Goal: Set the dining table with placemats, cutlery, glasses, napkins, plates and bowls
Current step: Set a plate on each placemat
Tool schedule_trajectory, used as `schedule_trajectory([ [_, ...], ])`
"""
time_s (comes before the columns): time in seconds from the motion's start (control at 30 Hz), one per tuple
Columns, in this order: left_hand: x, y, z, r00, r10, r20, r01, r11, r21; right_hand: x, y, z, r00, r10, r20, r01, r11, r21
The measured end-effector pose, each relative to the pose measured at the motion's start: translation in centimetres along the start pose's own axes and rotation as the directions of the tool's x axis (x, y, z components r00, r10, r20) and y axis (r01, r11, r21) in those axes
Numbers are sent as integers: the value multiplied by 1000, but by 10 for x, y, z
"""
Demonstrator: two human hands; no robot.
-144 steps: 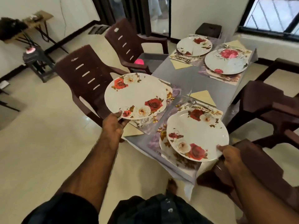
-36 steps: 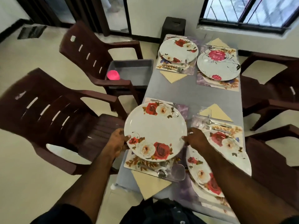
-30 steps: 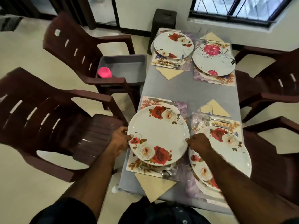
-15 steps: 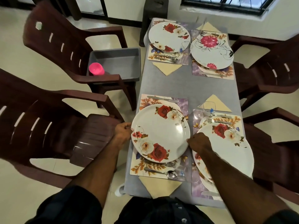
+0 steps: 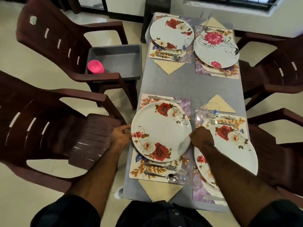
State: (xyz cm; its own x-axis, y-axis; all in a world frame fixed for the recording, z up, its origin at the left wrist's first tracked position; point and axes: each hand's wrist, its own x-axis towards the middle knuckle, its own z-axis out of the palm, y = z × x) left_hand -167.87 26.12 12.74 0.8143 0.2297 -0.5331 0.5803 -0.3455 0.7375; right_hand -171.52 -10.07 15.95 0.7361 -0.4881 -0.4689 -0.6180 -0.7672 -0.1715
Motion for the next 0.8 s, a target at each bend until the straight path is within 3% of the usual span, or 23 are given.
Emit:
schedule_trajectory([
  [0.33, 4, 19, 7, 992, 119, 47, -123, 989, 78, -12, 15, 10, 996, 24, -84, -25, 1000, -10],
  [0.8, -1, 21, 9, 991, 134, 1, -133, 984, 120, -12, 8, 3, 993, -10, -114, 9, 1000, -14],
])
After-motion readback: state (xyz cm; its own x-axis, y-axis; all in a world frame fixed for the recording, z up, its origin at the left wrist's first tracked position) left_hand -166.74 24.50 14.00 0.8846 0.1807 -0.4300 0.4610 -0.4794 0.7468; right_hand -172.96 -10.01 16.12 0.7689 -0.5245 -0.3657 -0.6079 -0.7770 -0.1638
